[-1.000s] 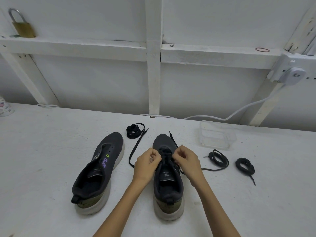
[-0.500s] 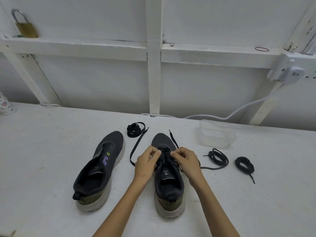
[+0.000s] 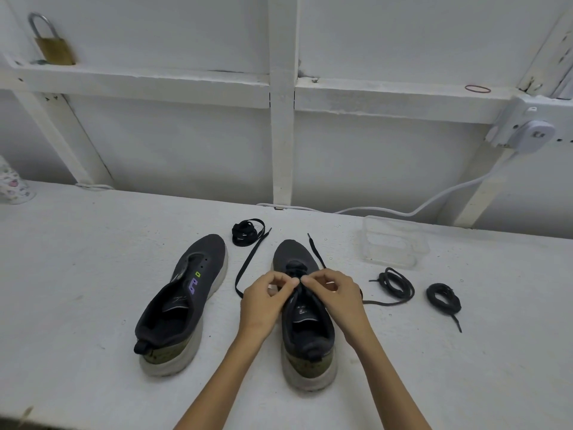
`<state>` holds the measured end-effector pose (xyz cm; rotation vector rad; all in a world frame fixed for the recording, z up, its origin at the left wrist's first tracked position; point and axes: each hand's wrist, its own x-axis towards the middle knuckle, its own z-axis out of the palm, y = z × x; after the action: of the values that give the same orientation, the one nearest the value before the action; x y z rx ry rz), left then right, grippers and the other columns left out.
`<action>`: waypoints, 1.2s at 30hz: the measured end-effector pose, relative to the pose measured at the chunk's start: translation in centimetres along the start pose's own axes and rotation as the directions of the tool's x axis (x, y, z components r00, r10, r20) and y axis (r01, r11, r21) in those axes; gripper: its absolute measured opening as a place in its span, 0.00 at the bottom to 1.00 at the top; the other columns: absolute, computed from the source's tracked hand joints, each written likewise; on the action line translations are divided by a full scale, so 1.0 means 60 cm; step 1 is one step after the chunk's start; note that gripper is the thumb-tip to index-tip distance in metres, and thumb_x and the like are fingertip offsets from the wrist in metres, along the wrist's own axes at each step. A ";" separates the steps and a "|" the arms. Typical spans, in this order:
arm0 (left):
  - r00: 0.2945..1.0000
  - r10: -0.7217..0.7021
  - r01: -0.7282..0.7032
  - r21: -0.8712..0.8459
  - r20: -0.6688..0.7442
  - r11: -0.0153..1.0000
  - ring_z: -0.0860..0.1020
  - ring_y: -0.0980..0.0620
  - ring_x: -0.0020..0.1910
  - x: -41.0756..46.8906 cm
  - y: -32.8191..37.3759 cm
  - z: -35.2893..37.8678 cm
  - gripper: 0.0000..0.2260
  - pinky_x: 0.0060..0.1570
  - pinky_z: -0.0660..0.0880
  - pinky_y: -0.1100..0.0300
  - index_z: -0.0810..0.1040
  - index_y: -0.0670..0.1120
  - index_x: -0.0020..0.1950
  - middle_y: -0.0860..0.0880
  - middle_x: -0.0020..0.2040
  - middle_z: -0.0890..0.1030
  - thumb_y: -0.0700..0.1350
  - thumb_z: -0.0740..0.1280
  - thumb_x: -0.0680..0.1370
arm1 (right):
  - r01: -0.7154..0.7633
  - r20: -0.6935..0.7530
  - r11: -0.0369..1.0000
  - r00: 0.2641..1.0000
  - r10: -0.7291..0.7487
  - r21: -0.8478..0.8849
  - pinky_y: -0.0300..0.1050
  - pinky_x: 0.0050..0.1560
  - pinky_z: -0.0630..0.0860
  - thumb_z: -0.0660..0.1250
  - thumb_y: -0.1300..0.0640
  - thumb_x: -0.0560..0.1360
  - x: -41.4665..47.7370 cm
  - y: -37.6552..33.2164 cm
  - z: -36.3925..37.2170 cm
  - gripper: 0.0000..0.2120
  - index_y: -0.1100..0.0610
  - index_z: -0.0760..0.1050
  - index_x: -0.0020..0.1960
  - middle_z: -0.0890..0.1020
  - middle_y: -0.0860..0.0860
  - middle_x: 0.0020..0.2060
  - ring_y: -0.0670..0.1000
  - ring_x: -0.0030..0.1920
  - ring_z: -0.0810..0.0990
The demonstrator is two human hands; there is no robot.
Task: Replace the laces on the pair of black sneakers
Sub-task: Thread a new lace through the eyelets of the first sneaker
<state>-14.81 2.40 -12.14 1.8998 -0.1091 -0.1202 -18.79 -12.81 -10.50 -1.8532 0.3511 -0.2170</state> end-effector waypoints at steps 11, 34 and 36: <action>0.998 0.041 -0.035 0.137 -0.043 0.990 0.79 0.56 0.45 -0.006 0.009 0.003 0.04 0.47 0.79 0.52 0.76 0.49 0.44 0.56 0.47 0.77 0.44 0.65 0.79 | -0.081 -0.084 0.996 0.993 0.084 0.037 0.48 0.47 0.76 0.67 0.59 0.76 -0.003 0.013 0.013 0.04 0.55 0.75 0.42 0.79 0.50 0.45 0.49 0.44 0.79; 0.981 -0.146 0.104 -0.296 -0.124 0.949 0.82 0.50 0.45 -0.044 0.006 0.005 0.06 0.49 0.81 0.48 0.78 0.46 0.45 0.49 0.42 0.83 0.45 0.65 0.80 | -0.087 -0.130 0.986 0.986 0.105 0.140 0.51 0.50 0.77 0.70 0.55 0.77 -0.011 0.011 0.019 0.09 0.59 0.77 0.41 0.82 0.52 0.39 0.50 0.41 0.81; 0.985 -0.154 0.116 -0.369 -0.074 0.922 0.82 0.50 0.50 -0.054 0.008 0.003 0.05 0.50 0.80 0.54 0.79 0.49 0.50 0.49 0.47 0.83 0.49 0.69 0.78 | -0.083 -0.166 0.971 0.979 0.122 0.224 0.50 0.49 0.78 0.70 0.54 0.77 -0.014 0.013 0.019 0.10 0.61 0.76 0.42 0.82 0.54 0.39 0.47 0.38 0.82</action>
<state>-18.07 2.50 -11.65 1.5374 0.1090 -0.1271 -19.34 -11.73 -11.59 -1.6005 0.5264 -0.3385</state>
